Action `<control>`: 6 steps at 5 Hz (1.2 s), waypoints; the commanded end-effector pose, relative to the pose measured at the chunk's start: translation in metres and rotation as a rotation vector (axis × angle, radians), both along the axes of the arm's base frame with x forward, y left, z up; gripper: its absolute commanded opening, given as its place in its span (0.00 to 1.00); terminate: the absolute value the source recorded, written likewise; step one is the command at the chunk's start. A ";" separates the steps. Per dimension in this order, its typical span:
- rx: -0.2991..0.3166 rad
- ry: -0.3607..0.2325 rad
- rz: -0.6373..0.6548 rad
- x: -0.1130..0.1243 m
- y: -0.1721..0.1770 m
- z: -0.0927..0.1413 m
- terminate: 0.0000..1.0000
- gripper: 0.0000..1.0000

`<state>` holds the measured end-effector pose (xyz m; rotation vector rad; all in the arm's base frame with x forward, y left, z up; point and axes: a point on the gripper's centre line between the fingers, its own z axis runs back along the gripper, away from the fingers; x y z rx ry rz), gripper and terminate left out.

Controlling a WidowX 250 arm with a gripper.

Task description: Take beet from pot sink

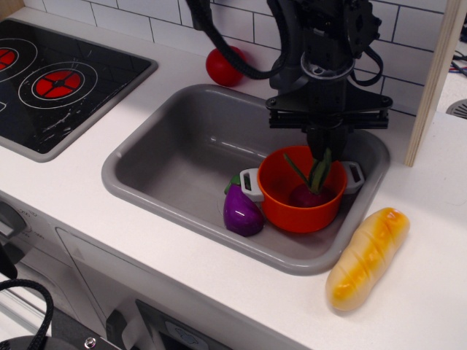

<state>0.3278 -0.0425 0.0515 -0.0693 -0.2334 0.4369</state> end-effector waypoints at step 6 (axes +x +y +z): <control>-0.013 -0.043 0.078 -0.046 0.126 0.059 0.00 0.00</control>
